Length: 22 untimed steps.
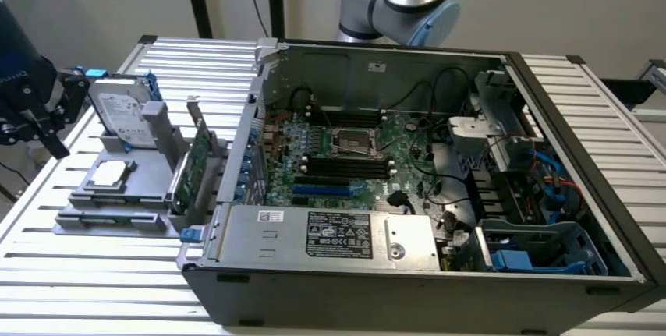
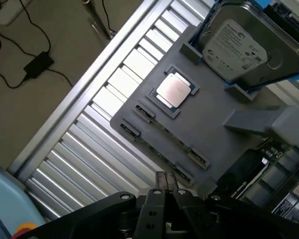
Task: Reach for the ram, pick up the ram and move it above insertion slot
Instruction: 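Pick up the ram and move it above insertion slot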
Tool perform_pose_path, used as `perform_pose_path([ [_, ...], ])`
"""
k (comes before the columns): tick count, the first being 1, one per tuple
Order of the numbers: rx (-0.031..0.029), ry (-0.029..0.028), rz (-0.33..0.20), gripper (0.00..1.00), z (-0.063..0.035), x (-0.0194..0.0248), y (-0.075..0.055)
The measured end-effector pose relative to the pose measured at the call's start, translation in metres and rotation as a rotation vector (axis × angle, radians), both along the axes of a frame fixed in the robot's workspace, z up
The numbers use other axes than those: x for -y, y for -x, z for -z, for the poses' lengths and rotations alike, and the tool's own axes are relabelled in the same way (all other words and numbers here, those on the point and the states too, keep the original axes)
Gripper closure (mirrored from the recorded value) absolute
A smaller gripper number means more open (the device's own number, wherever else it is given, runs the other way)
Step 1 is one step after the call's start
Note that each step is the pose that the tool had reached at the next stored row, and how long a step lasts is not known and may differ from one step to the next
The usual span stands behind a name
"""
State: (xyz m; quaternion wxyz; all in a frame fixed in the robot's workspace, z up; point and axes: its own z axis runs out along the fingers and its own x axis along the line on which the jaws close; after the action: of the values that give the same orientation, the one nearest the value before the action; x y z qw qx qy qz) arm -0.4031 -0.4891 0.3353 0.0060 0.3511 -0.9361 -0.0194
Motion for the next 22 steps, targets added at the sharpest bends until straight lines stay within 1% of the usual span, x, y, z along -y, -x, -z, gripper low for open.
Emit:
perform_pose_path([
  [12,0.0114,-0.0016,-0.218,0.89,0.0000,-0.0001,0.0000],
  [19,0.0166,-0.0018,-0.344,0.89,0.0001,0.0000,0.0001],
  [22,0.0207,-0.0016,-0.400,0.89,0.0003,-0.0001,0.0000],
])
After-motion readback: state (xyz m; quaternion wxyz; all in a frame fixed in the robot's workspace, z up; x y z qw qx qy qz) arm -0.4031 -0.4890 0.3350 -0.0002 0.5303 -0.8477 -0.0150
